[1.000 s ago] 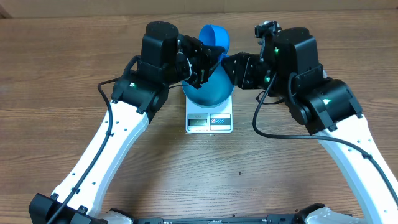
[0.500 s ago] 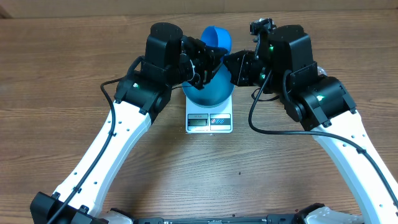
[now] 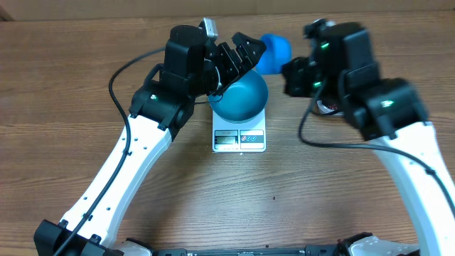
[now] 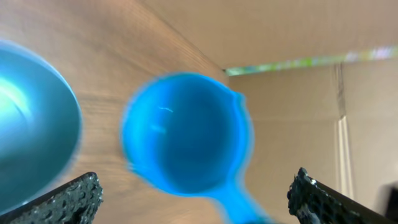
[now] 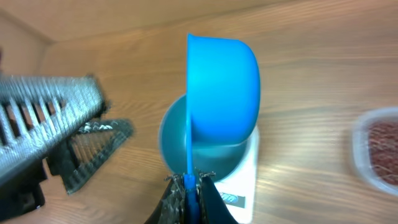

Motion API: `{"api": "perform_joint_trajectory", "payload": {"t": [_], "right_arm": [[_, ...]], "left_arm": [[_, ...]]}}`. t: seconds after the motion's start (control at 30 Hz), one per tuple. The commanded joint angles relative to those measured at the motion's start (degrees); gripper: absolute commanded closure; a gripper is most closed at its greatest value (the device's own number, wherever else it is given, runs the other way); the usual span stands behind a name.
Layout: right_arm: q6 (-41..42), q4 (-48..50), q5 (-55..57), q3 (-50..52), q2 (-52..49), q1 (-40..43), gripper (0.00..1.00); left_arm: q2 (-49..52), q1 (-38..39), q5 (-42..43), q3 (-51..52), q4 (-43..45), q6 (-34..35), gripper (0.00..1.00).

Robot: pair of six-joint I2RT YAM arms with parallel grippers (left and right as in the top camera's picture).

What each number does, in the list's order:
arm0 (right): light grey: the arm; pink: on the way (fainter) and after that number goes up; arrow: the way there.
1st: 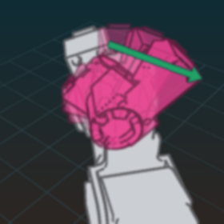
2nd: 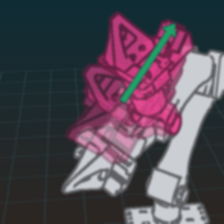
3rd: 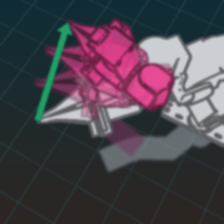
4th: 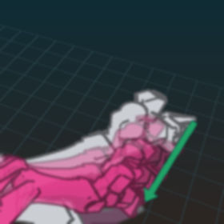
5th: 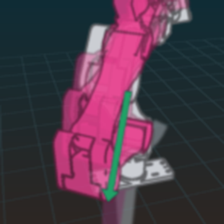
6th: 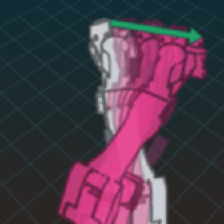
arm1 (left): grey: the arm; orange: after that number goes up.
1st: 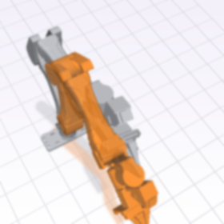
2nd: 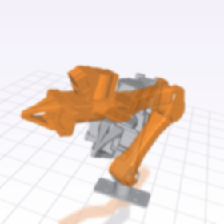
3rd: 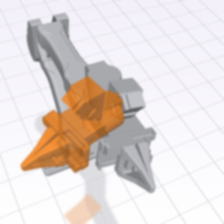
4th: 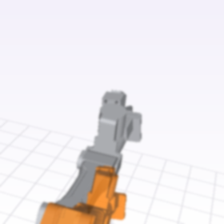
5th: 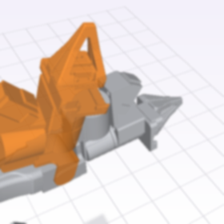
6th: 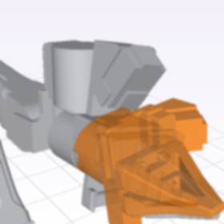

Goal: Scoop item into bowl and weigh 150g on scale
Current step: 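Move the scoop with the right gripper into the bean tub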

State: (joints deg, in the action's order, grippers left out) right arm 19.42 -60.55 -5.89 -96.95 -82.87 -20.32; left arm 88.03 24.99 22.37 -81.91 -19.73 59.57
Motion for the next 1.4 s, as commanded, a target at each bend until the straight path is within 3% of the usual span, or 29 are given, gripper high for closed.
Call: {"api": "perform_joint_trajectory", "payload": {"t": [0.0,0.17,0.4,0.77,1.03,1.1,1.13,1.27,1.37], "right_arm": [[-3.5,-6.9,1.2,-9.7,-0.7,6.3,0.97],[-6.7,-21.6,1.2,-18.4,-6.1,17.3,0.97],[-14.1,-28.9,1.4,-19.8,-15.2,27.9,0.97],[-27.6,-28.3,5.4,-19.3,-29.8,28.0,0.96],[-28.9,-27.6,6.3,-19.3,-34.9,27.3,0.96],[-28.9,-27.6,6.3,-19.3,-35.1,27.3,0.83],[-28.9,-27.5,6.3,-19.3,-35.1,27.3,0.67],[-28.5,-27.2,7.3,-19.3,-35.1,27.3,0.31],[-24.7,-28.0,8.4,-20.7,-34.6,27.5,0.23]], "left_arm": [[-0.3,-0.4,-0.2,-0.5,0.2,-17.6,0.0],[-0.3,-0.4,0.1,-0.5,0.2,-24.6,0.0],[-0.3,-0.4,0.1,-0.5,-2.5,-32.1,0.0],[-0.3,-0.3,-1.1,-0.5,-10.4,-38.2,0.0],[-0.3,-0.3,-2.0,-0.4,-10.6,-38.2,0.0],[-0.3,-0.3,-2.0,-0.4,-10.5,-38.2,0.0],[-0.3,-0.3,-2.0,-0.4,-10.5,-38.2,0.0],[-0.3,-0.3,-2.0,-0.4,-10.5,-38.2,0.01],[-0.3,-0.3,-2.0,-0.4,-10.5,-38.2,0.0]]}}
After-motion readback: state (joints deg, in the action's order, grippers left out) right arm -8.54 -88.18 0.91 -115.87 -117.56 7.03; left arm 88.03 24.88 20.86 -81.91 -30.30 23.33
